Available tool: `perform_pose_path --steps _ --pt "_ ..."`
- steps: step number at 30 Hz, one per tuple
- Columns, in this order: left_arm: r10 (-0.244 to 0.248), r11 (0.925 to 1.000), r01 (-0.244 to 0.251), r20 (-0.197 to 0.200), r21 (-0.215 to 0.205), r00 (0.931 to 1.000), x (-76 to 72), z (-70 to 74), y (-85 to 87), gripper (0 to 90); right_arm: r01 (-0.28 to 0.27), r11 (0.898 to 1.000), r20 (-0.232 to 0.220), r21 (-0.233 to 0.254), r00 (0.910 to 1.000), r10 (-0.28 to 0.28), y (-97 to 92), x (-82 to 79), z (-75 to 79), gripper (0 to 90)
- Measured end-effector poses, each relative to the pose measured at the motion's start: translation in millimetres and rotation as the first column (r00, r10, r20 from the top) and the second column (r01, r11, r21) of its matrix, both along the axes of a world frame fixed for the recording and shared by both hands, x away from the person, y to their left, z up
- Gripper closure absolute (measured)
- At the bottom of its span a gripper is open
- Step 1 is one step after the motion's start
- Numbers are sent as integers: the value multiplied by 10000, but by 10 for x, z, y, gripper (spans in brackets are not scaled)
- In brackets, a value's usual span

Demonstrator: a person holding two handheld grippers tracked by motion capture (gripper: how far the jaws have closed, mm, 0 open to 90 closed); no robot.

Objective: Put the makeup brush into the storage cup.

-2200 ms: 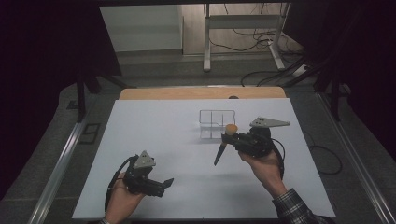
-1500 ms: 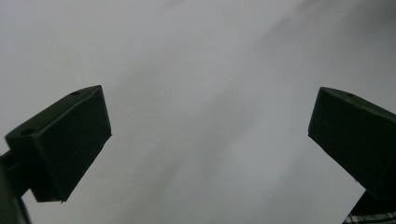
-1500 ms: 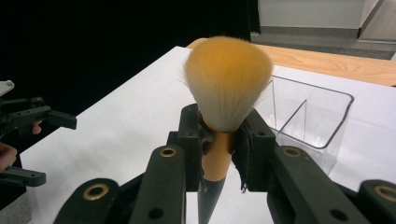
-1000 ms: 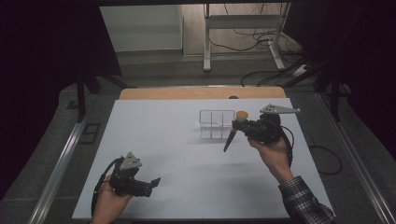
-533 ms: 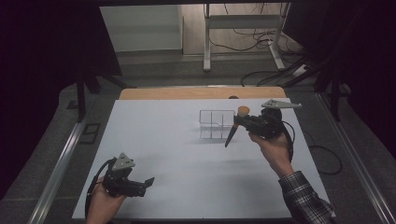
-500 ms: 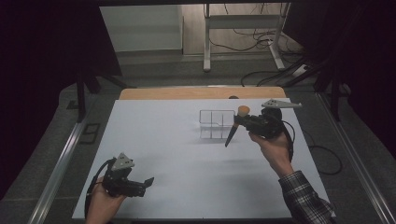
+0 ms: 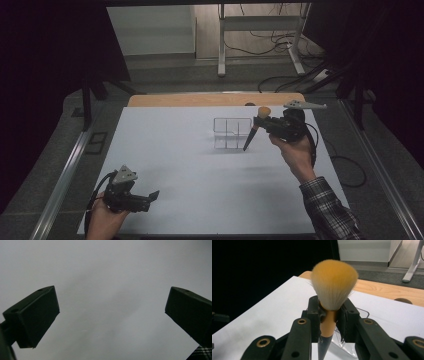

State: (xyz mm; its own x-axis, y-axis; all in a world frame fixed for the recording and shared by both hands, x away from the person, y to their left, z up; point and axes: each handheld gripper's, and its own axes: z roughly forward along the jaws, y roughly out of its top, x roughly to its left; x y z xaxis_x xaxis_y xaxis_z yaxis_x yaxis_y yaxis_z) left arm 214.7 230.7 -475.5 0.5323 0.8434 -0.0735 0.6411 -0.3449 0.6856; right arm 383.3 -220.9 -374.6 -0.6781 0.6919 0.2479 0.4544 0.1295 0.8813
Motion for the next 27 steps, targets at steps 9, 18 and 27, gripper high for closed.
perform_pose_path --steps 9,18,27 --pt "149 9999 -148 -156 8 9998 -38 -25 68 0 183 9998 91 7 9998 -183 -16 77 53 734" --pt "272 9996 -275 -378 -66 9989 -63 -58 125 0 309 9995 256 -62 9992 -307 -16 138 129 734" --pt "299 9995 -302 -516 -44 9982 -82 -76 137 0 471 9987 448 -187 9979 -462 -11 204 198 734"
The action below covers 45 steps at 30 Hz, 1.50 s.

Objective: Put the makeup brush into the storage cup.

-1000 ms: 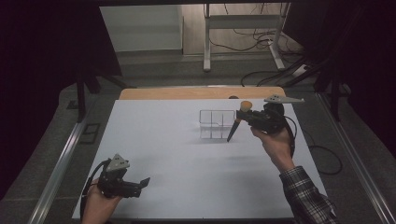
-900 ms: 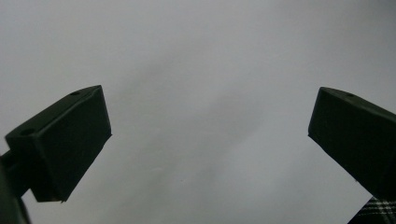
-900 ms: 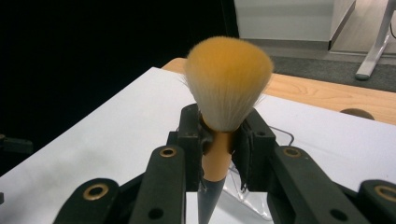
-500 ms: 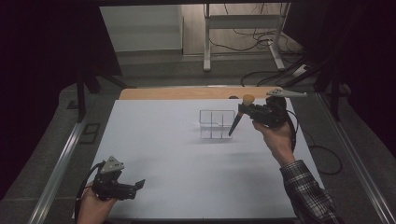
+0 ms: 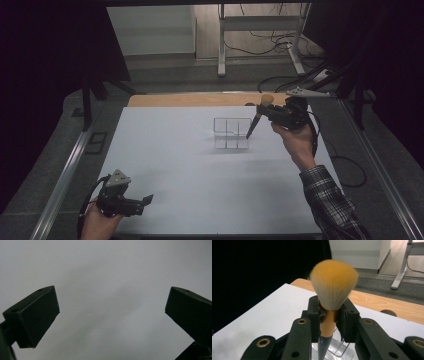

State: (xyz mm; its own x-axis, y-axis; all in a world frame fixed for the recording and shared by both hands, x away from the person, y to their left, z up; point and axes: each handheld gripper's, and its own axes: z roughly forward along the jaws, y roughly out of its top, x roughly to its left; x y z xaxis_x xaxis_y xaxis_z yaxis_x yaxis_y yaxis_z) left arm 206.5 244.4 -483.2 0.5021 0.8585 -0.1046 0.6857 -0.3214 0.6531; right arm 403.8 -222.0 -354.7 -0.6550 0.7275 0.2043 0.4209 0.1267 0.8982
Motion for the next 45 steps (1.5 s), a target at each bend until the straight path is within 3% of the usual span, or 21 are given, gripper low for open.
perform_pose_path --steps 17,45 --pt "-159 9999 159 -110 -15 9998 -18 -11 1 0 192 9998 428 -65 9989 -189 28 137 5 734" --pt "-229 9997 229 -142 -20 9996 -16 -16 -5 0 593 9977 596 -321 9966 -573 124 309 -260 733"
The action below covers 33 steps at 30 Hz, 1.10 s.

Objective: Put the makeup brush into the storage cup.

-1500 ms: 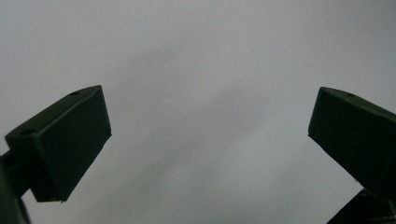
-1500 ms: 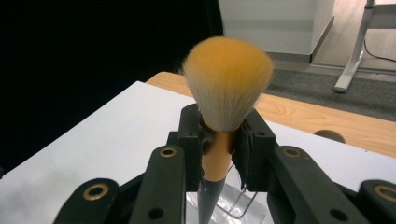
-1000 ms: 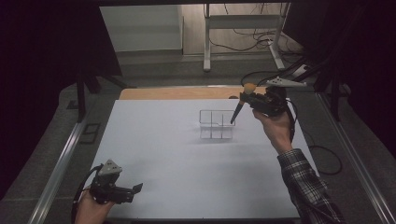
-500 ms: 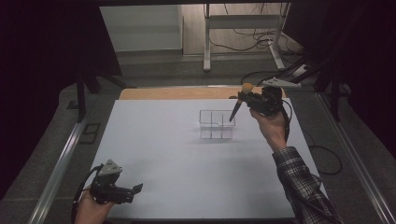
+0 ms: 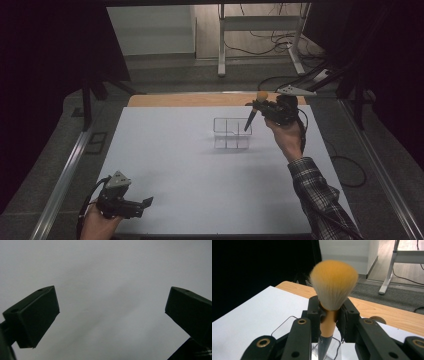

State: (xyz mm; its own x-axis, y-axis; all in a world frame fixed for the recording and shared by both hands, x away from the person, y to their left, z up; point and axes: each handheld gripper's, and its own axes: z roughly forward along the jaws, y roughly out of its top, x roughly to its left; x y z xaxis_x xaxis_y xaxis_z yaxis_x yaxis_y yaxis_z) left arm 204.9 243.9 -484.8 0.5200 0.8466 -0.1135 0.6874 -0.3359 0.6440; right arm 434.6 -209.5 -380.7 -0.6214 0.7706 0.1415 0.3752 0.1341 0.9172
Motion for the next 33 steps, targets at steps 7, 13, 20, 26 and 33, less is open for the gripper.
perform_pose_path --steps 7,13,20,26,33 --pt "-10 10000 10 -1 -3 10000 1 -1 -2 0 -15 9999 -54 -144 10000 15 27 14 -80 733" --pt "-8 10000 8 -12 -10 10000 2 -2 0 0 -4 9998 -127 -206 9999 1 49 22 -150 733" --pt "-14 10000 14 -8 10 10000 0 -2 -2 0 4 9997 -191 -244 9998 -8 65 26 -216 733" --pt "-29 10000 29 -10 18 10000 0 -2 -4 0 9 9997 -267 -238 9996 -15 74 27 -284 733" --pt "-5 10000 6 -28 34 10000 1 -3 0 0 0 9995 -368 -313 9993 -11 86 26 -356 733"
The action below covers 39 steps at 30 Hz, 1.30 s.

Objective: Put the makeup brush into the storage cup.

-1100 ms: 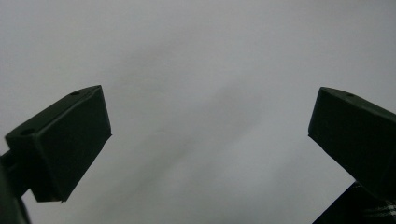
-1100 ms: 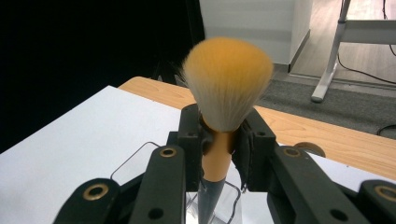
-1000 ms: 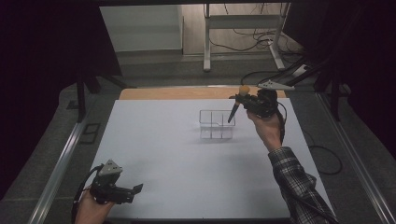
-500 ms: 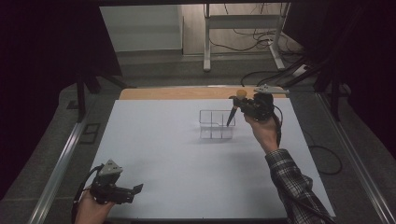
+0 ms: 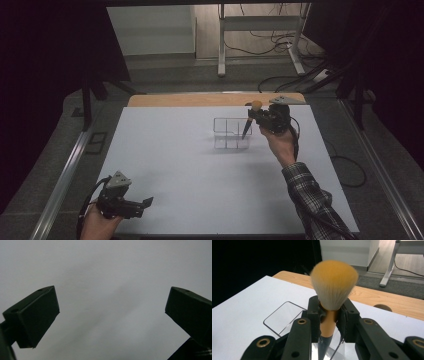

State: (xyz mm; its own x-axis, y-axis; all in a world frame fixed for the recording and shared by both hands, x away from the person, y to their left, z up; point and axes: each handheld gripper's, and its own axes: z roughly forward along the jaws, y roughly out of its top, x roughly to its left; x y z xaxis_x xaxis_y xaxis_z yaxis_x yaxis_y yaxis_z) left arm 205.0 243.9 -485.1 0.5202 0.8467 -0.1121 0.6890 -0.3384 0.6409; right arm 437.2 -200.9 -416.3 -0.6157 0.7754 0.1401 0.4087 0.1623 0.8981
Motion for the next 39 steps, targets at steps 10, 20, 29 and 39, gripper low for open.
perform_pose_path --steps 10,20,29,39 --pt "-14 10000 14 -1 6 10000 0 -1 -2 0 20 9999 -157 -109 9999 -22 19 1 -107 733" --pt "-27 10000 27 -10 18 10000 0 -2 -3 0 78 9998 -369 -203 9993 -85 30 11 -225 730" --pt "-38 10000 38 -29 23 10000 0 -3 -5 0 164 9991 -696 -389 9974 -191 69 101 -280 108" --pt "1 10000 -1 -3 34 10000 0 0 -4 0 401 9956 -820 -852 9955 -471 46 93 -279 0"
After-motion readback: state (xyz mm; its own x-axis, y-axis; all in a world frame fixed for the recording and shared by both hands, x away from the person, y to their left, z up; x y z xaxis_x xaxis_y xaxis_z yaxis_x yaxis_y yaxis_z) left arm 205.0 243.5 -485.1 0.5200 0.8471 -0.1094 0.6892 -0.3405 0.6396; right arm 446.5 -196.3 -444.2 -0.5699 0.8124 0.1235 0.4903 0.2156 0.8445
